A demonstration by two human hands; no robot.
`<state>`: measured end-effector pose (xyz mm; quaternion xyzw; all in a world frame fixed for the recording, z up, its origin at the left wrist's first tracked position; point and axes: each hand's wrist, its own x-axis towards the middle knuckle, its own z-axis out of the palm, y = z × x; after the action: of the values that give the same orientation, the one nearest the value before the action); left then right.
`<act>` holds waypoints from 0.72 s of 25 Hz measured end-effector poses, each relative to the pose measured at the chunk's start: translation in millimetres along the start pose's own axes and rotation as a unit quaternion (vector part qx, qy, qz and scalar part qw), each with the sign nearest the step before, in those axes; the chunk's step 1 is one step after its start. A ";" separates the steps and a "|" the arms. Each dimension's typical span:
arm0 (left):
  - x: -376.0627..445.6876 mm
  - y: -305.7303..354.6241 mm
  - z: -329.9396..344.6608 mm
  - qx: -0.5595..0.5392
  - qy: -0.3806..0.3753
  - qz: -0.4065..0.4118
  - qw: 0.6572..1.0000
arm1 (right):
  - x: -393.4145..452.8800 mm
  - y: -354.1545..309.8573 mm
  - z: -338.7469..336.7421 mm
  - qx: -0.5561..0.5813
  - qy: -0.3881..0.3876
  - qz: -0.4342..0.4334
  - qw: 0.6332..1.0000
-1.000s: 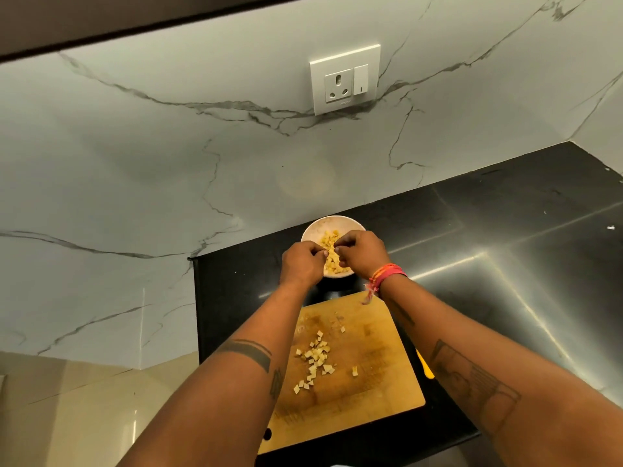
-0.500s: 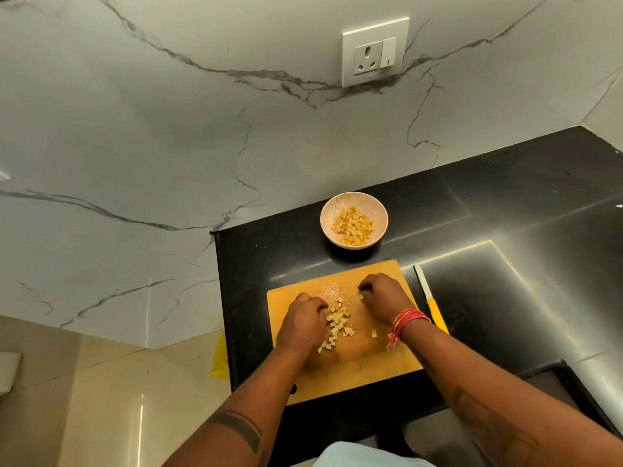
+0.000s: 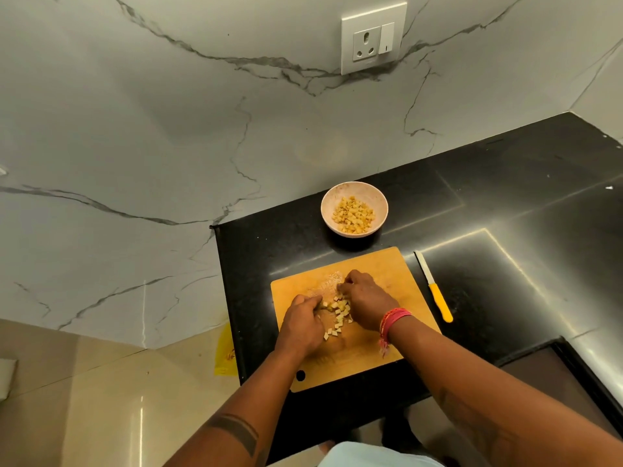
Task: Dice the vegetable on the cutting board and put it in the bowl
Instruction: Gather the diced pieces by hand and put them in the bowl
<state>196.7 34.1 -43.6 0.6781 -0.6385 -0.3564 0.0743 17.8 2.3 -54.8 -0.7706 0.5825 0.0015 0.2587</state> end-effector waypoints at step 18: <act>-2.8 0.4 12.8 0.009 -0.047 0.048 0.998 | -18.8 13.0 -8.3 0.134 0.052 0.160 0.977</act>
<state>189.2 41.2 -51.6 0.6295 -0.6764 -0.3784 0.0556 -2.4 13.4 -47.2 -0.6245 0.7060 -0.0749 0.3255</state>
